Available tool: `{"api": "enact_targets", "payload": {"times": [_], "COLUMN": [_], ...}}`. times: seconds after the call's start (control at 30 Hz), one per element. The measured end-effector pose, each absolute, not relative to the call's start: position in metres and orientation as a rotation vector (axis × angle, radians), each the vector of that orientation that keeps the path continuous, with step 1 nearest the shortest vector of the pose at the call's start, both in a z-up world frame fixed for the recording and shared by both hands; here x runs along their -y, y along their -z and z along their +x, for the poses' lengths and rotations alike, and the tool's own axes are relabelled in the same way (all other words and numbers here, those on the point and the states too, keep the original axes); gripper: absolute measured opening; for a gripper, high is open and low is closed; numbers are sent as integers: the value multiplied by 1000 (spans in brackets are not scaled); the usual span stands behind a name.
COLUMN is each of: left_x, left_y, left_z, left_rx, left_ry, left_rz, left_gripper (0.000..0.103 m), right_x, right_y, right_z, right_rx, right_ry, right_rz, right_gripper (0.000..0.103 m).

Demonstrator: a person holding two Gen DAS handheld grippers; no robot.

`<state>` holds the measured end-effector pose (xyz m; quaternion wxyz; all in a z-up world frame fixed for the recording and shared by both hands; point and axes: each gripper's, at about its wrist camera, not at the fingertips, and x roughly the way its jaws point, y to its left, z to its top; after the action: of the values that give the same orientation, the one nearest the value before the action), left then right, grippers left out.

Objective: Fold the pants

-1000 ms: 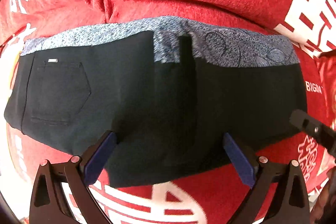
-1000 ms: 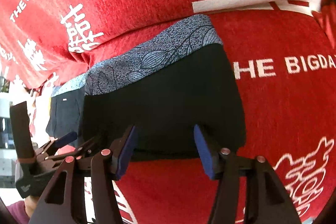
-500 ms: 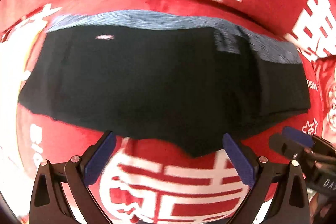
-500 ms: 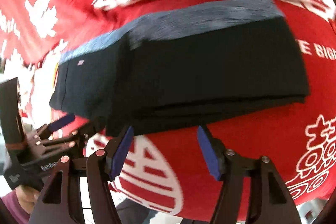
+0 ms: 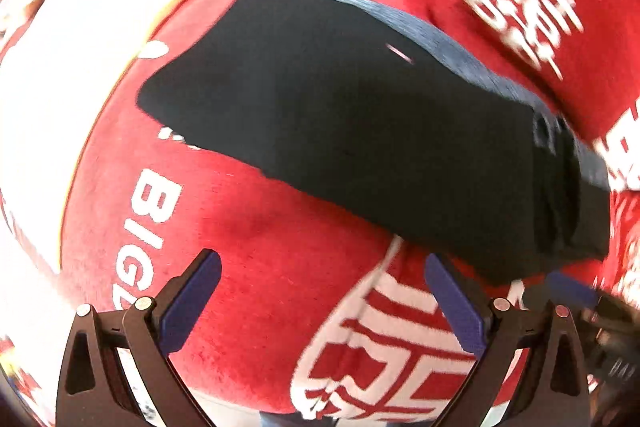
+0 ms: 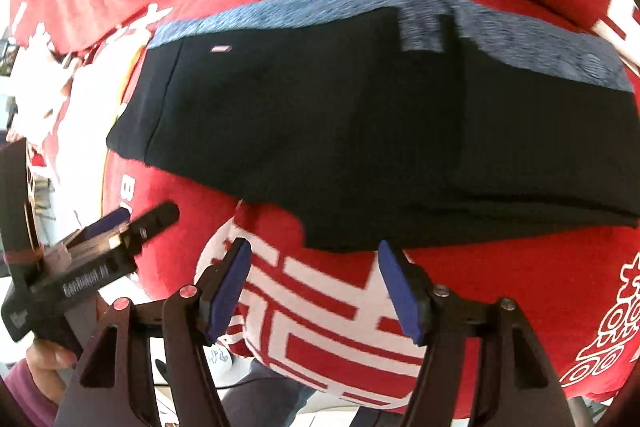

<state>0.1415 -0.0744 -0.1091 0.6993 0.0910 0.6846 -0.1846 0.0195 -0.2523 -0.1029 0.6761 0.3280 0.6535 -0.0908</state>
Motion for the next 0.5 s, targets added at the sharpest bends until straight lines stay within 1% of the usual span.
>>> {"api": "enact_targets", "payload": {"times": [0.13, 0.27, 0.33, 0.5], "left_x": [50, 35, 29, 27], "left_y": [112, 113, 116, 118], "left_z": [161, 170, 174, 182], "left_rx": [-1538, -1536, -1541, -1531], "left_ry": [345, 310, 296, 281], "left_rz": [77, 24, 3, -54], "left_gripper": [102, 102, 102, 102], "right_x": [238, 231, 228, 227], "right_y": [109, 115, 118, 127], "right_z": [30, 40, 44, 47], "right_rx": [-1509, -1546, -1561, -1588], "right_ry": [162, 126, 110, 93], "right_rz": [699, 668, 646, 633], "right_gripper": [70, 70, 75, 78]}}
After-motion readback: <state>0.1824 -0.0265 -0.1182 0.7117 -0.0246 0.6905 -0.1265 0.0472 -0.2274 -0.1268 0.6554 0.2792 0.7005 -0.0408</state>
